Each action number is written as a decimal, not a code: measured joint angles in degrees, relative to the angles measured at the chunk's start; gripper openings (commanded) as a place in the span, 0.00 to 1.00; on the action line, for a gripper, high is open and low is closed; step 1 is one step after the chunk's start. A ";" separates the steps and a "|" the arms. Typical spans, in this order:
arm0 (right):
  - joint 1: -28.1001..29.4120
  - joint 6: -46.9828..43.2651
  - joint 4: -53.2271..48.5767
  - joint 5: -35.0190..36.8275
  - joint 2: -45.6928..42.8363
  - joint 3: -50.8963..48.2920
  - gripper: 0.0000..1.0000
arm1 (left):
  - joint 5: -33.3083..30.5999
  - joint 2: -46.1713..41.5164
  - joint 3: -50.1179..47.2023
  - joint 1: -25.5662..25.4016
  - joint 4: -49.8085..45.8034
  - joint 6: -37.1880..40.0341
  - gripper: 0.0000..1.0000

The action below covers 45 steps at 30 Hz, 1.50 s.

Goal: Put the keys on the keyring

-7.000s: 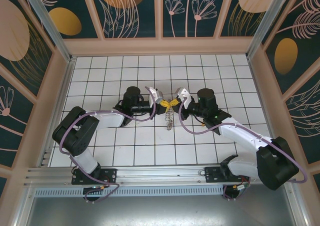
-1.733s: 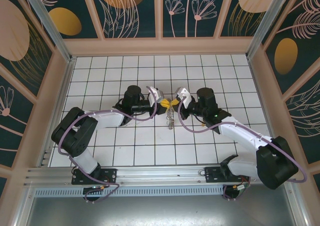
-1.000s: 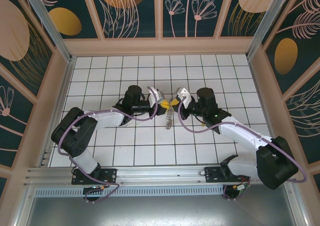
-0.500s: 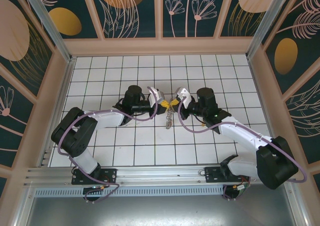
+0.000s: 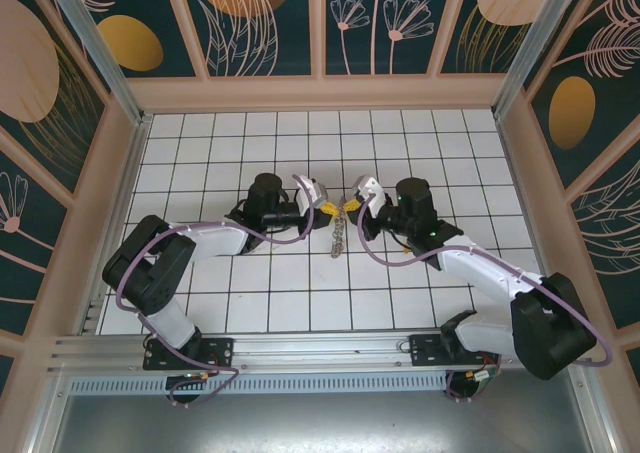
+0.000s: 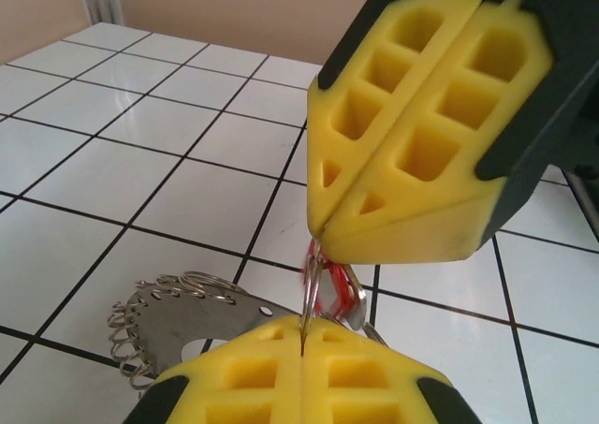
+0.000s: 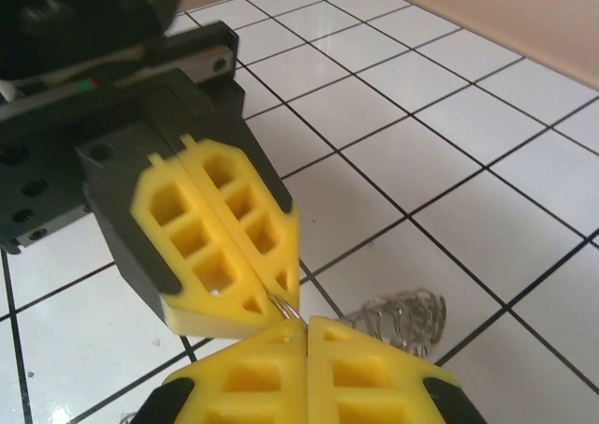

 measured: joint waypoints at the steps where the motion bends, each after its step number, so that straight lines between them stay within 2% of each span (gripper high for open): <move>1: -0.02 0.35 0.09 0.00 0.00 -0.11 0.00 | -0.09 0.00 -0.07 -0.04 0.39 -0.33 0.00; 6: -0.15 0.79 0.94 -0.17 0.00 -0.11 0.00 | -0.37 0.02 -0.13 0.00 1.51 -0.90 0.00; 10: -0.24 0.79 0.96 -0.70 0.00 -0.09 0.00 | -0.35 0.00 -0.11 0.00 1.07 -0.48 0.12; 25: -0.24 0.74 0.94 -2.36 0.02 0.35 0.00 | -0.20 0.00 1.46 0.00 -1.92 1.03 0.21; 45: 0.11 -0.20 0.76 -2.38 0.02 1.01 0.00 | 0.28 0.02 2.80 0.00 -4.09 2.01 0.17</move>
